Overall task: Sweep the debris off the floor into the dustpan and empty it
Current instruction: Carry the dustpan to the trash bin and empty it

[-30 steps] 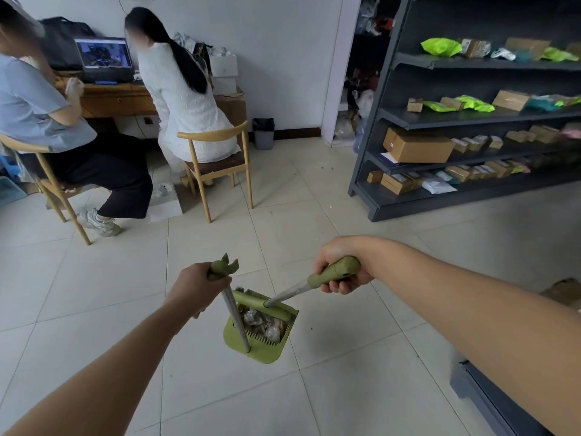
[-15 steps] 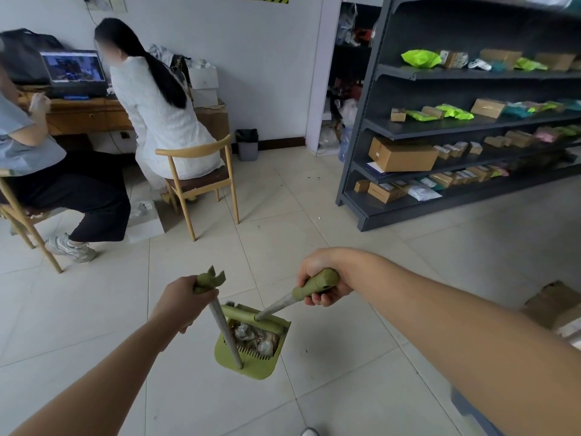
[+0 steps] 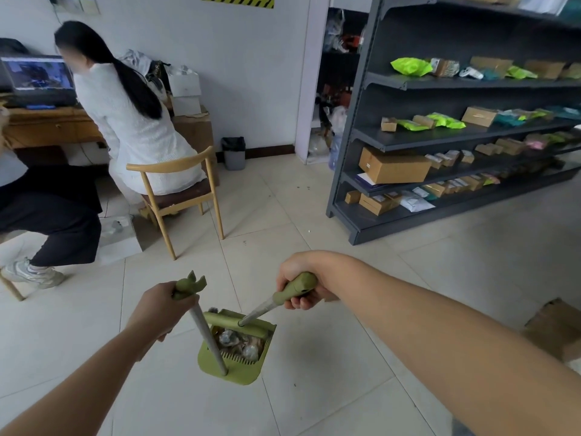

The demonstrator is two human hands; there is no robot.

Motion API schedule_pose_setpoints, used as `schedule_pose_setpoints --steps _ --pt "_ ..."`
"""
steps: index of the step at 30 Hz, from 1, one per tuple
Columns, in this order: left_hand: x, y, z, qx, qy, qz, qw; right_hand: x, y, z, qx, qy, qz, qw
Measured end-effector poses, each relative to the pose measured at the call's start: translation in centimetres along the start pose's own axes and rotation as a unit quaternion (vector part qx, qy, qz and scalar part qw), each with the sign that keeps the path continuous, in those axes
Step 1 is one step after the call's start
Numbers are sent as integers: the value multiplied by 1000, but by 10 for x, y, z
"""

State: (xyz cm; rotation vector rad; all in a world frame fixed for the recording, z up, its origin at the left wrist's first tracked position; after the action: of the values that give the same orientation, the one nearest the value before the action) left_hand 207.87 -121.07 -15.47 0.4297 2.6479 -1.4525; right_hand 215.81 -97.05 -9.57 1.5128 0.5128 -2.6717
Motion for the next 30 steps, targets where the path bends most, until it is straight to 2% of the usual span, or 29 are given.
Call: schedule_pose_setpoints --steps 13,30 --pt "86 8 -59 -12 -2 -14 1000 44 -80 51 -5 -8 -1 1000" --pt "202 3 -83 -5 8 19 1000 92 -138 113 7 23 -13 1000"
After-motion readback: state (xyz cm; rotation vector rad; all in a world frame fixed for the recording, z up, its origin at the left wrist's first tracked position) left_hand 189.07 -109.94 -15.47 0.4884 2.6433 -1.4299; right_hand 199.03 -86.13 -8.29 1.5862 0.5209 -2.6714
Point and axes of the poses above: each hand's wrist, its own x-axis towards the middle knuckle, its own y-axis out of the palm, z = x × y, the point moved 4 cm from there along x, towards the middle knuckle, and after that the axes turned 8 degrees about x, right-handed, at the moved point
